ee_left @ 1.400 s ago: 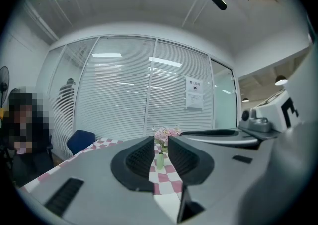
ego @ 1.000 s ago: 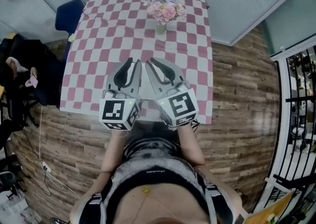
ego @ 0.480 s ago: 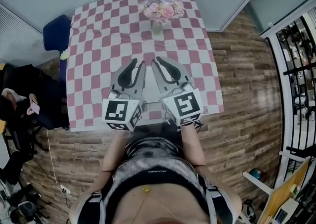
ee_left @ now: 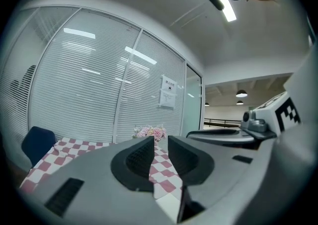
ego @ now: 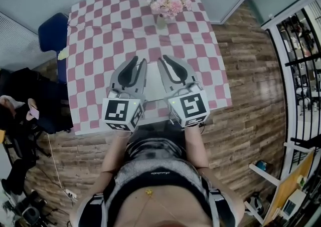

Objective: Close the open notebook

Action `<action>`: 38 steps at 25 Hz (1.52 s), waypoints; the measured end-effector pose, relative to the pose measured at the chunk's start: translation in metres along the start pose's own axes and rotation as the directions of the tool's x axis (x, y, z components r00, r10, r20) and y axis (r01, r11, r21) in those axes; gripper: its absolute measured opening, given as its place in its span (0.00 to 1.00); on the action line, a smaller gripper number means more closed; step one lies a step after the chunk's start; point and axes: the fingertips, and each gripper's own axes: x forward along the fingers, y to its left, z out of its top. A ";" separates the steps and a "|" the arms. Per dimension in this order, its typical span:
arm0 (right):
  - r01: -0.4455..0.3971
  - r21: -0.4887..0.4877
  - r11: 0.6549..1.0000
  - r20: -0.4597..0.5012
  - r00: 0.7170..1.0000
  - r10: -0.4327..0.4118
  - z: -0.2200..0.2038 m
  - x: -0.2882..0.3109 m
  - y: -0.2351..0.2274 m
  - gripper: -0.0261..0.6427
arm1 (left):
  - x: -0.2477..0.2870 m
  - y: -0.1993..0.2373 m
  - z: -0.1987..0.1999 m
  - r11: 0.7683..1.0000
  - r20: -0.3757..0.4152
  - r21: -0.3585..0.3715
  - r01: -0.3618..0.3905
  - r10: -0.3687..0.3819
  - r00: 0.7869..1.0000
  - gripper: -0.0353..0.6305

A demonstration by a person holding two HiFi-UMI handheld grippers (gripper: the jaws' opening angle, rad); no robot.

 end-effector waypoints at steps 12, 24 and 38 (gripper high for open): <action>0.009 0.000 1.000 -0.042 0.999 -0.009 -0.015 0.004 0.001 0.11 | 0.000 0.011 -0.023 1.000 -0.040 -0.025 -0.003 0.002 0.999 0.18; 0.000 0.018 1.000 -0.094 0.996 0.001 -0.040 0.021 0.005 0.11 | 0.001 0.034 -0.052 0.998 -0.091 -0.045 -0.035 0.031 0.995 0.18; 0.001 0.013 1.000 -0.149 0.989 0.001 -0.067 0.029 0.013 0.11 | -0.002 0.059 -0.098 0.995 -0.154 -0.065 -0.072 0.061 0.986 0.18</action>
